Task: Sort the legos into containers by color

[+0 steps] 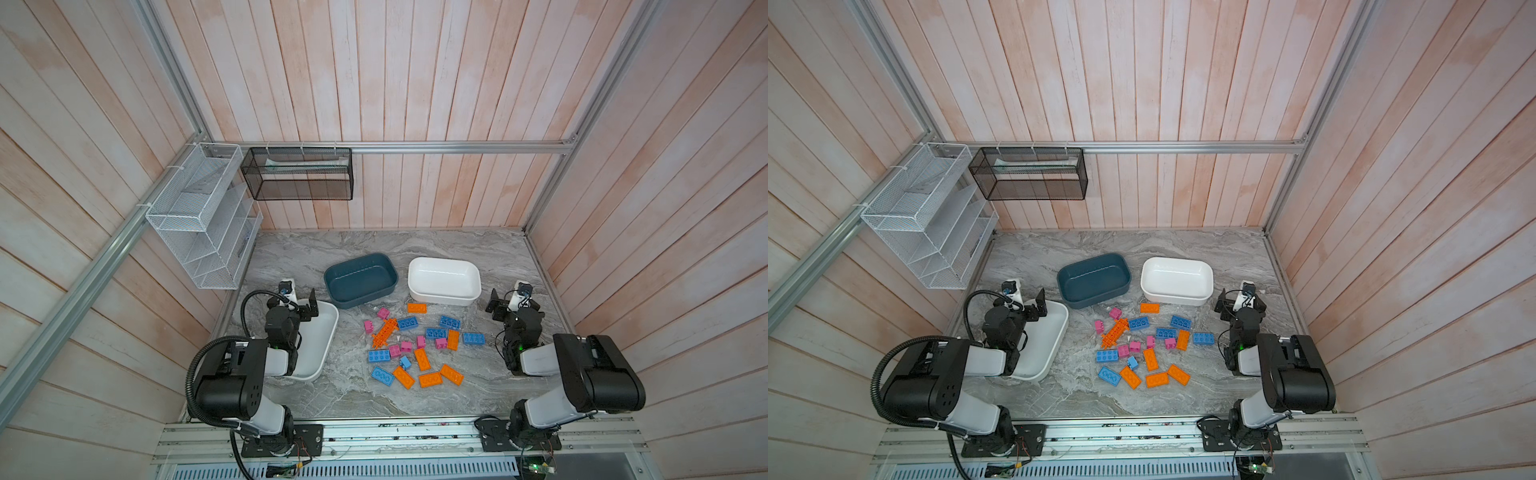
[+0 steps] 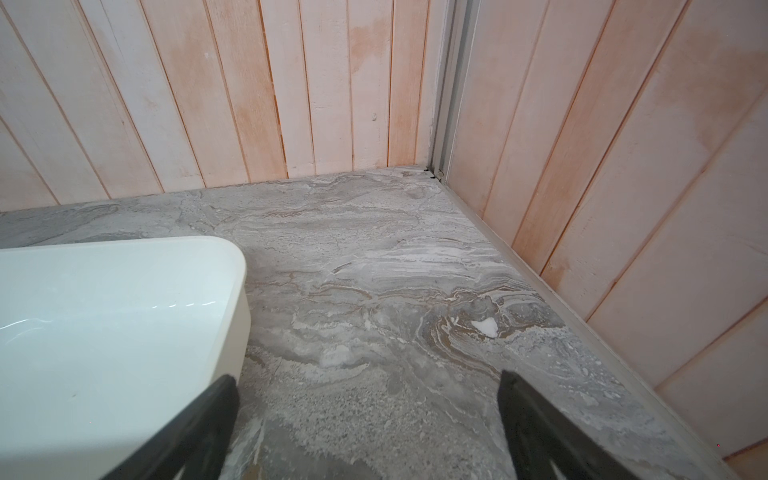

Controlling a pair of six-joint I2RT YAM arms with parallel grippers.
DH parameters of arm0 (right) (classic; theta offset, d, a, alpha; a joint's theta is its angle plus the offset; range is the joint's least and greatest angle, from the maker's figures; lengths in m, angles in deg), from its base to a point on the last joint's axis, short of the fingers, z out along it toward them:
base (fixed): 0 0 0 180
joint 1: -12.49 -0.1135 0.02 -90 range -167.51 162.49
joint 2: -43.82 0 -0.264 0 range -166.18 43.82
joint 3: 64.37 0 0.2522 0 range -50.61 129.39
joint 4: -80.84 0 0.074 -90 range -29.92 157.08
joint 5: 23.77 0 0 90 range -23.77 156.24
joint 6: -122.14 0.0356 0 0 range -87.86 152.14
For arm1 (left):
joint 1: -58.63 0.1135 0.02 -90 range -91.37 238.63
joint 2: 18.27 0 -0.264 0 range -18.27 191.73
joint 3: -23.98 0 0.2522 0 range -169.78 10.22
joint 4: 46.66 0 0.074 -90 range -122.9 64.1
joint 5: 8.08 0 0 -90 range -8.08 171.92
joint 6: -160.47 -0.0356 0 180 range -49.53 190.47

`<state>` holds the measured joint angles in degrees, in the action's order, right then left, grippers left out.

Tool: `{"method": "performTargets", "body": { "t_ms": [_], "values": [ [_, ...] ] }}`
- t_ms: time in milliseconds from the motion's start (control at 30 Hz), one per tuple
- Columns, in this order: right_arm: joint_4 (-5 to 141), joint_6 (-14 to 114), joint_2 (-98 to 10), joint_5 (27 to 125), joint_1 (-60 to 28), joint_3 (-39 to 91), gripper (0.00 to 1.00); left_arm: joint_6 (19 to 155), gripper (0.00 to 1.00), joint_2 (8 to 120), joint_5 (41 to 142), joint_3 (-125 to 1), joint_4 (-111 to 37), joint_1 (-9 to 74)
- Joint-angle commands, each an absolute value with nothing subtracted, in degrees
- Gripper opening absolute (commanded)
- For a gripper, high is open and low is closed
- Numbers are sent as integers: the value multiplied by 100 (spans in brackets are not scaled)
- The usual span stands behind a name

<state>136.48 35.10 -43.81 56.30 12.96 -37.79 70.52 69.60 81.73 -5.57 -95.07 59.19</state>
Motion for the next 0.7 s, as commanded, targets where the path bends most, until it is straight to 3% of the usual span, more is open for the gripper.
{"method": "performTargets", "body": {
  "t_ms": [0,667],
  "values": [
    [13637,3506,-4319,5700,1321,-3680,98,7112,100,7006,8288,-657,-9574,5969],
    [13642,3513,-4319,5757,1344,-3687,98,7127,100,7004,8310,-657,-9574,5993]
  ]
}}
